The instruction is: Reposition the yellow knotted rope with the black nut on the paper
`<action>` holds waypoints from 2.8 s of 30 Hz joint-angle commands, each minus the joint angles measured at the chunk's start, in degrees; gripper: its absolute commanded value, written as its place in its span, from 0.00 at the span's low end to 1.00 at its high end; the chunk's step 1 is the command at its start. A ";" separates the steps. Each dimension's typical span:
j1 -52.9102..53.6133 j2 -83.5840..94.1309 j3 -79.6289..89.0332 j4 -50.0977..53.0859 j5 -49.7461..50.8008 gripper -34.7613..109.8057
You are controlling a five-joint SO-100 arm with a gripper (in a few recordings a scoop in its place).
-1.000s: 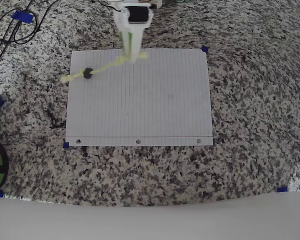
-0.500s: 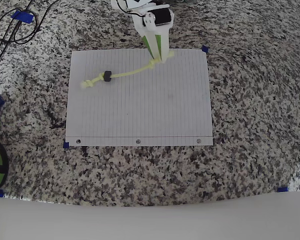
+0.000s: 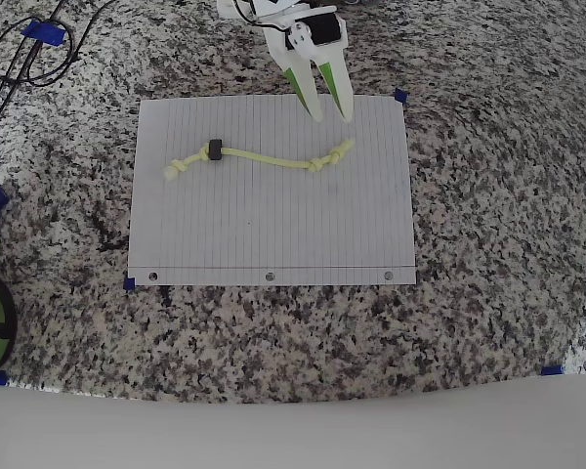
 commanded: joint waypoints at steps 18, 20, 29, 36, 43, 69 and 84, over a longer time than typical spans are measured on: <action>19.42 -31.64 -25.14 9.23 -19.86 0.56; 20.92 -38.06 -29.88 11.43 -19.86 0.56; 26.98 -58.62 -43.07 14.24 -6.50 0.56; 32.26 -70.14 -53.26 16.26 17.67 0.56; 36.83 -77.52 -58.89 16.88 28.12 0.55; 36.74 -88.33 -59.85 9.14 36.12 0.52; 36.56 -89.91 -59.85 8.61 35.86 0.46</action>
